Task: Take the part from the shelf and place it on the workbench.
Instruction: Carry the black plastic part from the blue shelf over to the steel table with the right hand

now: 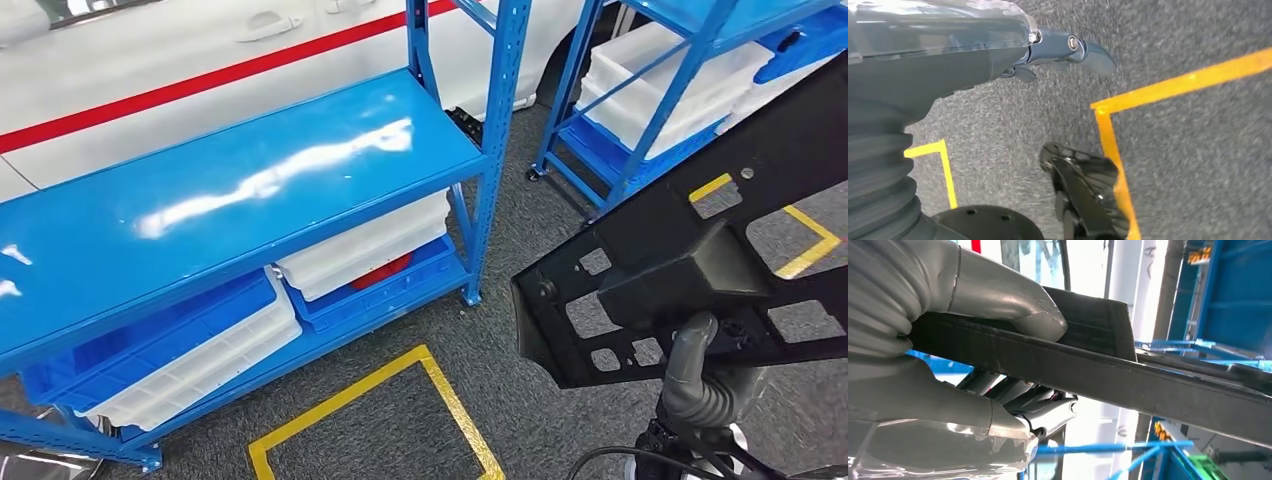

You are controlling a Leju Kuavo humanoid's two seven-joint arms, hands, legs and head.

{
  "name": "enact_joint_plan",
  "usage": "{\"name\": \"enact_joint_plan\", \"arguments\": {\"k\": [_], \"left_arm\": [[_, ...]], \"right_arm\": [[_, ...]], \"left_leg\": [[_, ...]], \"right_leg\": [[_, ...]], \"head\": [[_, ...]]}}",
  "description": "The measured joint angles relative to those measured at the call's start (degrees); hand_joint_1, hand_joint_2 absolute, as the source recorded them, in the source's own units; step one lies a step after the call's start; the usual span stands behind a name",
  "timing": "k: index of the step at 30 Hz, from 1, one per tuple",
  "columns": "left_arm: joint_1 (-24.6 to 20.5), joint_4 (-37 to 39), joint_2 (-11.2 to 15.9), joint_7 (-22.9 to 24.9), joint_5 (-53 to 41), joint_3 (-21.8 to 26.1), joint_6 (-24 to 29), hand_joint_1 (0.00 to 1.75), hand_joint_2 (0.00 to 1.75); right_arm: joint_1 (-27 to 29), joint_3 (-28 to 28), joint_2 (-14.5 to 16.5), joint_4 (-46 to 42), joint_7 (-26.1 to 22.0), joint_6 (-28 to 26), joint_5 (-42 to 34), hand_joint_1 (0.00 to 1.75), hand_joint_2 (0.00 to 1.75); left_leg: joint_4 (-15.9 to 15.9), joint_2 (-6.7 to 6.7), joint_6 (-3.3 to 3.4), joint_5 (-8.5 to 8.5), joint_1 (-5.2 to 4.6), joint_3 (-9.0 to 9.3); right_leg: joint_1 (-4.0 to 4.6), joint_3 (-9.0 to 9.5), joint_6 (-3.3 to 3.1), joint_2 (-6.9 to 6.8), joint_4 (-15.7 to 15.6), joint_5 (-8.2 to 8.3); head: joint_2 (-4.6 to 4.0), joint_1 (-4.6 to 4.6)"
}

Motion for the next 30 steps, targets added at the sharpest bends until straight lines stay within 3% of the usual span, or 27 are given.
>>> {"name": "enact_joint_plan", "arguments": {"k": [2, 4, 5, 7, 8, 10, 11, 13, 14, 15, 17, 19, 20, 22, 23, 25, 26, 28, 29, 30], "left_arm": [[-0.13, 0.0, 0.05, -0.34, -0.31, -0.04, -0.18, 0.0, 1.75], [-0.19, 0.0, 0.1, -0.76, -0.5, -0.08, -0.13, 0.0, 1.75], [-0.23, 0.0, 0.12, -0.94, -0.55, -0.1, -0.03, 0.0, 1.75], [-0.35, 0.0, -0.03, -1.15, -0.6, -0.12, 0.17, 0.0, 1.75], [-0.43, 0.0, -0.12, -1.18, -0.62, -0.13, 0.28, 0.0, 1.75], [-0.41, 0.0, -0.33, -1.04, -0.6, -0.13, 0.5, 0.0, 1.75], [-0.31, 0.0, -0.34, -0.93, -0.57, -0.13, 0.6, 0.0, 1.75], [0.03, 0.0, -0.5, -1.0, -0.55, -0.13, 1.27, 0.0, 1.75], [0.17, 0.0, -0.71, -1.37, -0.59, -0.13, 2.12, 0.0, 1.75], [0.28, 0.0, -1.13, -1.88, -0.64, -0.12, 3.38, 0.0, 1.75], [0.41, -0.01, -2.18, -2.53, -0.79, -0.11, 6.41, 0.0, 1.75], [0.57, 0.02, -3.31, -2.07, -1.09, -0.13, 9.24, 0.0, 1.75], [0.6, 0.04, -3.88, -1.78, -1.18, -0.13, 10.16, 0.0, 1.75], [0.68, 0.07, -4.82, -1.68, -0.99, -0.13, 10.61, 0.0, 1.75], [0.63, 0.07, -5.16, -1.79, -0.84, -0.12, 10.31, 0.0, 1.75], [0.73, 0.07, -5.57, -1.95, -0.64, -0.11, 9.63, 0.0, 1.75], [0.82, 0.07, -5.68, -1.92, -0.5, -0.08, 9.3, 0.0, 1.75], [1.02, 0.07, -5.76, -1.71, -0.24, 0.06, 8.57, 0.0, 1.75], [1.08, 0.07, -5.76, -1.61, -0.2, 0.12, 8.24, 0.0, 1.75], [1.12, 0.07, -5.75, -1.54, -0.26, 0.15, 7.96, 0.0, 1.75]], "right_arm": [[0.42, -0.31, 0.2, -0.53, 0.01, -0.03, 0.0, 1.75, 1.75], [0.93, -0.55, 0.56, -1.13, -0.03, 0.1, 0.05, 1.75, 1.75], [1.19, -0.7, 0.8, -1.37, -0.06, 0.26, 0.1, 1.75, 1.75], [1.71, -1.07, 1.27, -1.7, -0.09, 0.65, 0.19, 1.75, 1.75], [1.95, -1.29, 1.47, -1.86, -0.08, 0.85, 0.2, 1.75, 1.75], [2.08, -1.71, 1.65, -2.09, -0.02, 1.23, 0.16, 1.75, 1.75], [2.09, -1.9, 1.7, -2.14, 0.03, 1.42, 0.13, 1.75, 1.75], [2.18, -2.31, 1.75, -2.15, 0.02, 1.54, 0.12, 1.75, 1.75], [2.54, -2.65, 1.87, -2.19, -0.21, 1.4, 0.2, 1.75, 1.75], [3.15, -3.16, 2.08, -2.34, -0.63, 1.25, 0.28, 1.75, 1.75], [4.48, -4.48, 2.58, -2.77, -1.56, 1.29, 0.34, 1.75, 1.75], [4.98, -5.7, 2.88, -2.98, -2.05, 1.96, 0.16, 1.75, 1.75], [4.92, -6.24, 2.96, -2.95, -2.08, 2.39, 0.06, 1.75, 1.75], [4.34, -7.06, 3.06, -2.76, -1.82, 3.4, 0.21, 1.75, 1.75], [3.87, -7.32, 3.08, -2.62, -1.56, 3.82, 0.45, 1.75, 1.75], [2.6, -7.51, 3.09, -2.32, -0.88, 4.48, 1.14, 1.75, 1.75], [1.88, -7.52, 3.09, -2.1, -0.43, 4.72, 1.54, 1.75, 1.75], [0.31, -7.53, 3.01, -1.48, 0.55, 5.09, 2.49, 1.75, 1.75], [-0.42, -7.53, 2.91, -1.07, 1.04, 5.14, 2.99, 1.75, 1.75], [-1.17, -7.53, 2.75, -0.65, 1.56, 5.08, 3.5, 1.75, 1.75]], "left_leg": [[-6.72, -1.66, 1.89, 2.79, -0.81, 5.18], [-14.4, -3.83, 3.18, 3.14, -1.37, 9.94], [-16.58, -4.33, 3.41, 2.77, -1.56, 11.07], [-17.89, -3.41, 3.19, 3.49, -1.56, 11.34], [-18.44, -2.68, 3.21, 4.19, -1.41, 11.23], [-19.4, -1.07, 3.22, 5.75, -1.0, 10.61], [-19.44, -0.23, 3.17, 6.26, -1.04, 10.06], [-19.11, 1.52, 2.93, 6.94, -0.99, 8.86], [-18.81, 2.37, 2.79, 7.12, -0.9, 8.29], [-18.4, 3.12, 2.62, 7.19, -0.76, 7.73], [-17.21, 4.36, 2.04, 7.02, -0.5, 6.79], [-16.01, 5.34, 1.13, 6.6, -0.53, 6.1], [-15.69, 5.78, 0.68, 6.47, -0.63, 5.96], [-15.56, 6.56, 0.0, 6.48, -0.58, 6.05], [-15.24, 6.13, -0.34, 6.16, -0.43, 6.01], [-11.98, 3.49, -0.86, 3.47, -0.12, 4.74], [-8.61, 1.86, -1.01, 1.22, -0.02, 3.34], [-1.02, 0.47, -0.97, -2.49, 0.0, 0.24], [0.96, 0.28, -0.83, -2.9, -0.02, -0.54], [0.52, 0.13, -0.56, -2.0, -0.06, -0.21]], "right_leg": [[0.42, -1.23, -0.02, 1.46, 0.01, 1.26], [0.53, -1.94, 0.2, 2.72, -0.13, 2.47], [0.39, -2.13, 0.47, 3.29, -0.29, 3.06], [0.19, -2.33, 1.12, 4.35, -0.77, 4.12], [0.24, -2.62, 1.38, 4.05, -0.55, 4.0], [0.39, -4.25, 1.78, 1.69, 3.01, 0.89], [0.26, -5.52, 2.05, 0.12, 6.49, -1.74], [-0.38, -7.32, 2.81, -1.42, 13.29, -5.75], [-0.77, -6.89, 3.21, -1.81, 14.43, -6.32], [-1.16, -5.21, 3.61, -2.18, 13.22, -5.95], [-1.73, 0.36, 4.24, -3.77, 6.0, -4.29], [-1.68, 3.69, 3.77, -5.09, 0.74, -3.47], [-1.45, 3.9, 3.19, -5.21, 0.09, -3.55], [-1.27, 3.46, 2.04, -4.09, 0.27, -3.11], [-1.29, 3.24, 1.62, -3.64, 0.17, -2.84], [-1.47, 2.69, 0.83, -2.71, -0.01, -2.28], [-1.42, 2.34, 0.54, -2.22, 0.0, -2.02], [-1.14, 1.61, 0.23, -0.96, 0.03, -1.49], [-0.98, 1.32, 0.2, -0.25, 0.04, -1.25], [-0.84, 1.12, 0.23, 0.53, 0.05, -1.02]], "head": [[0.0, 0.01], [0.0, 0.01], [0.0, 0.01], [0.0, 0.01], [0.0, 0.01], [0.0, 0.02], [0.0, 0.02], [0.0, 0.02], [0.0, 0.02], [0.0, 0.02], [0.0, 0.01], [0.0, -0.01], [0.0, -0.01], [0.0, -0.01], [0.0, -0.01], [0.0, -0.01], [0.0, -0.01], [0.0, -0.01], [0.0, -0.01], [0.0, -0.01]]}}
